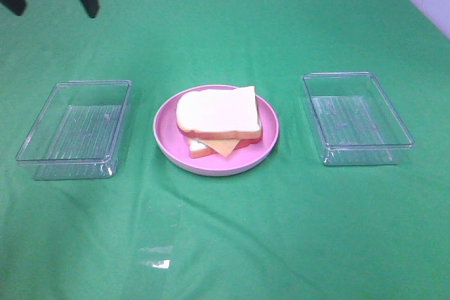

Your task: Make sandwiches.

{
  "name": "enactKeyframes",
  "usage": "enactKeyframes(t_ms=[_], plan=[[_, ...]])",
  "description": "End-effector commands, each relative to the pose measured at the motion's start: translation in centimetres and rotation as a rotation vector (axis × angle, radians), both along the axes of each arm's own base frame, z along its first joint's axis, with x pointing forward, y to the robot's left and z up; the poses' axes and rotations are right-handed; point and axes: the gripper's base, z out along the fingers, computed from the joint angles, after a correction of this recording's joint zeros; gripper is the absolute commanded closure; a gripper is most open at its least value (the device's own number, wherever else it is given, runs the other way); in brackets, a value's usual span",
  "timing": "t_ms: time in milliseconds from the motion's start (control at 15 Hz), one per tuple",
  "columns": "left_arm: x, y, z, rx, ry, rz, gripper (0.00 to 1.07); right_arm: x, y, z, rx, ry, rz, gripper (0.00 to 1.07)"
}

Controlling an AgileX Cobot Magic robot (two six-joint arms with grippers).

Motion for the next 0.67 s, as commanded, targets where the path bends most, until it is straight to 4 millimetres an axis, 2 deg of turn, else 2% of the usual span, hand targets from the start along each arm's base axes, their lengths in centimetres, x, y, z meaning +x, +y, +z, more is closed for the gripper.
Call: enactKeyframes(t_ms=[67,200,267,333,467,600,667], plan=[[-4.7,4.9,1.0,0.078,0.109,0.073,0.15,-0.3,0.0,-0.1,-0.007,-0.026,0.001,0.12],[-8.3,8.2,1.5,0.081,0.125,0.144,0.15,-0.3,0.0,-0.1,-0.007,-0.026,0.001,0.12],[-10.9,9.7,1.9,0.080,0.121,0.177,0.15,-0.3,0.0,-0.1,-0.007,-0.026,0.001,0.12],[-12.0,10.2,1.8,0.080,0.129,0.190,0.15,-0.3,0.0,-0.1,-0.007,-0.026,0.001,0.12],[-16.6,11.3,2.2,0.072,0.071,0.234,0.15,-0.3,0.0,-0.1,-0.007,-0.026,0.001,0.12],[-21.3,11.3,2.1,0.064,0.021,0.245,0.15,-0.3,0.0,-0.1,-0.007,-0.026,0.001,0.12],[-25.4,11.2,1.5,0.064,-0.051,0.231,0.15,-0.3,0.0,-0.1,-0.007,-0.026,0.001,0.12]])
